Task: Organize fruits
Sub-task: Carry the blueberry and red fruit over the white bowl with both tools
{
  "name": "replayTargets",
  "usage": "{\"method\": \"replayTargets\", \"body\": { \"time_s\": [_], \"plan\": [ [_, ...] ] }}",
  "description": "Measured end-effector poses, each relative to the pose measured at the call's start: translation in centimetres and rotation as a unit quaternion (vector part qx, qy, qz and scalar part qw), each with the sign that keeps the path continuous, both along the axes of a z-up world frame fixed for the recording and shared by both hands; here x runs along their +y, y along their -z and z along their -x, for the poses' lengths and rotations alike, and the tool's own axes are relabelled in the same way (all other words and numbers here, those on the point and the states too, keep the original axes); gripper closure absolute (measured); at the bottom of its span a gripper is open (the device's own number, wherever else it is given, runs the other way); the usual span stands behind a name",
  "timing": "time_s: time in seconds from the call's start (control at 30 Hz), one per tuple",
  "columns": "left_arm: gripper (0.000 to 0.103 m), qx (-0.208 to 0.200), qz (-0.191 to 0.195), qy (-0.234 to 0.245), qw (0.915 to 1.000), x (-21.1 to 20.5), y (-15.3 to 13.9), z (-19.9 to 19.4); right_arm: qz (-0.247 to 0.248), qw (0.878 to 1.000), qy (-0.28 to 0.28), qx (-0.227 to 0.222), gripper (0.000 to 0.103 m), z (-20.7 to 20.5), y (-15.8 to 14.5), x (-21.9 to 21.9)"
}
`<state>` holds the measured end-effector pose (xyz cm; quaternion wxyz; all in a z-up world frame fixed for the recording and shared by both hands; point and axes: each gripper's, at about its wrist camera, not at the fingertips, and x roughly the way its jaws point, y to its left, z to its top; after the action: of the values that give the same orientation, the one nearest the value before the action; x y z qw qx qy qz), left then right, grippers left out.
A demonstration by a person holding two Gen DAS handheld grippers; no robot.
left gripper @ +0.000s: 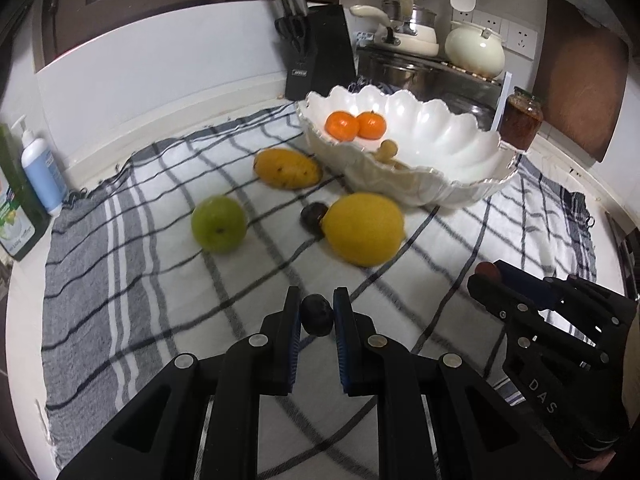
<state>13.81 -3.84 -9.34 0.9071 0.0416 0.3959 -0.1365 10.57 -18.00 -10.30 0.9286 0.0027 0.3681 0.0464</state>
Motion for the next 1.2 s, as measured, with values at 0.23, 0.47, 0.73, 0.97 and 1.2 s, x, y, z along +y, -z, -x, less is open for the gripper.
{"method": "replayTargets", "body": {
  "time_s": [0.23,0.47,0.73,0.97,1.2],
  "plan": [
    [0.086,-0.017,0.006,0.019,0.9997,-2.1,-2.2,-2.1,-0.01,0.999,0.032,-0.02,0.083,-1.5,-2.4,-2.4],
    [0.086,-0.034,0.016,0.029,0.9989,-3.8,-4.5,-5.4,-0.013,0.997,0.063,-0.039,0.083,-4.3,-4.9,-4.5],
    [0.086,-0.03,0.017,0.043,0.9985,-6.0,-5.6,-9.9,-0.031,0.992,0.114,-0.051,0.083,-8.2,-6.2,-6.8],
    [0.086,-0.023,0.016,0.04,0.9988,-7.6,-5.4,-13.7,-0.024,0.991,0.123,-0.053,0.083,-11.0,-6.5,-7.5],
    [0.086,-0.003,0.009,0.043,0.999,-8.9,-3.7,-16.1,-0.025,0.99,0.13,-0.041,0.083,-12.9,-5.9,-8.3]
  ]
}}
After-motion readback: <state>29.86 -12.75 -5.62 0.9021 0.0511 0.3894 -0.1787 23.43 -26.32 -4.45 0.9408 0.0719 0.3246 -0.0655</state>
